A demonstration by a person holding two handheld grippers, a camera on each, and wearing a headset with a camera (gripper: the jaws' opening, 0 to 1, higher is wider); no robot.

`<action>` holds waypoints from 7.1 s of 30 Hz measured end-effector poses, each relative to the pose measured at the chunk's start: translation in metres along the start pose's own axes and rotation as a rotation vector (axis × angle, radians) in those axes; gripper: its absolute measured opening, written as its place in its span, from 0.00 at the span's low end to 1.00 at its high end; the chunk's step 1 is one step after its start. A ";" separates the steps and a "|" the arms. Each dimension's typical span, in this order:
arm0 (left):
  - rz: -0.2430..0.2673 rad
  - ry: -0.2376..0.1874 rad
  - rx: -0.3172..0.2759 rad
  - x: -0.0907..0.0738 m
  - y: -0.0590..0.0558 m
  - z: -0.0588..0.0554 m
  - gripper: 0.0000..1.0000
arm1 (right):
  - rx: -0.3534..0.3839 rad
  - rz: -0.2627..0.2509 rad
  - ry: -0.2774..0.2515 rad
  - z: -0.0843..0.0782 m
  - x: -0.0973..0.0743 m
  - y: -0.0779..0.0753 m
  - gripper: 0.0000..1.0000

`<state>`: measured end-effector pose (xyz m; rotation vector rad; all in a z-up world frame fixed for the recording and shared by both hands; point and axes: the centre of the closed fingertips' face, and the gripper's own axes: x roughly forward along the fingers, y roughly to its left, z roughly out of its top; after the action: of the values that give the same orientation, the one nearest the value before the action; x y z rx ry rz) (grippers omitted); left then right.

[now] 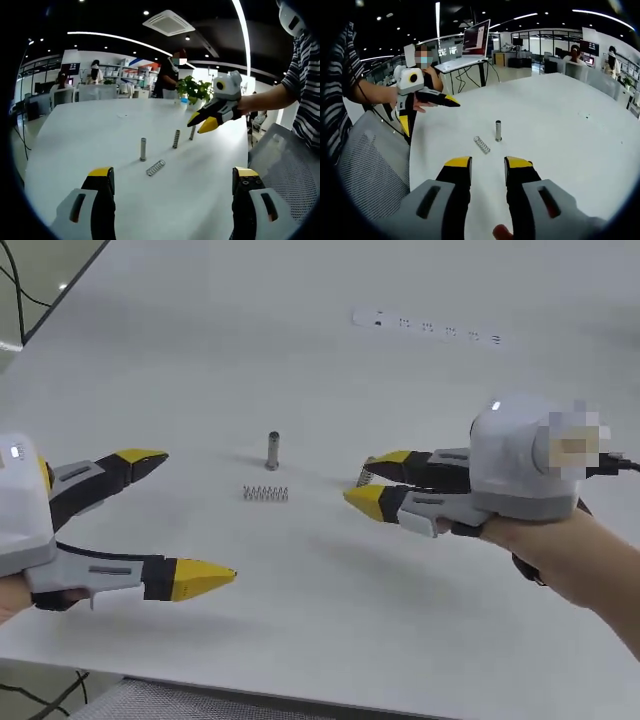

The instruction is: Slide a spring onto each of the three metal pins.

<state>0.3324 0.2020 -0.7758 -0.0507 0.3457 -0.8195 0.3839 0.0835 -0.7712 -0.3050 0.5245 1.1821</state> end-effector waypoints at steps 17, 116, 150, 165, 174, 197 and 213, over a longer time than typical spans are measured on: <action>0.005 0.009 0.007 -0.001 0.000 -0.004 0.97 | -0.244 0.157 0.160 0.012 0.048 0.021 0.28; -0.215 0.082 0.054 0.064 -0.044 -0.002 0.84 | -0.398 0.158 0.386 -0.049 -0.007 0.025 0.12; -0.394 0.022 0.107 0.095 -0.078 0.014 0.21 | -0.496 0.188 0.343 -0.029 -0.009 0.038 0.12; -0.417 0.015 0.136 0.096 -0.082 0.018 0.10 | -0.480 0.197 0.336 -0.028 -0.013 0.041 0.12; -0.448 0.016 0.142 0.094 -0.086 0.017 0.08 | -0.488 0.207 0.331 -0.029 -0.016 0.044 0.12; -0.502 0.040 0.145 0.090 -0.091 0.018 0.07 | -0.428 0.195 0.309 -0.037 -0.023 0.043 0.14; -0.499 0.061 0.142 0.087 -0.089 0.014 0.07 | -0.464 0.204 0.270 -0.025 -0.028 0.047 0.12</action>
<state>0.3293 0.0766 -0.7712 0.0224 0.3356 -1.3397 0.3268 0.0660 -0.7752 -0.8332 0.5185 1.4671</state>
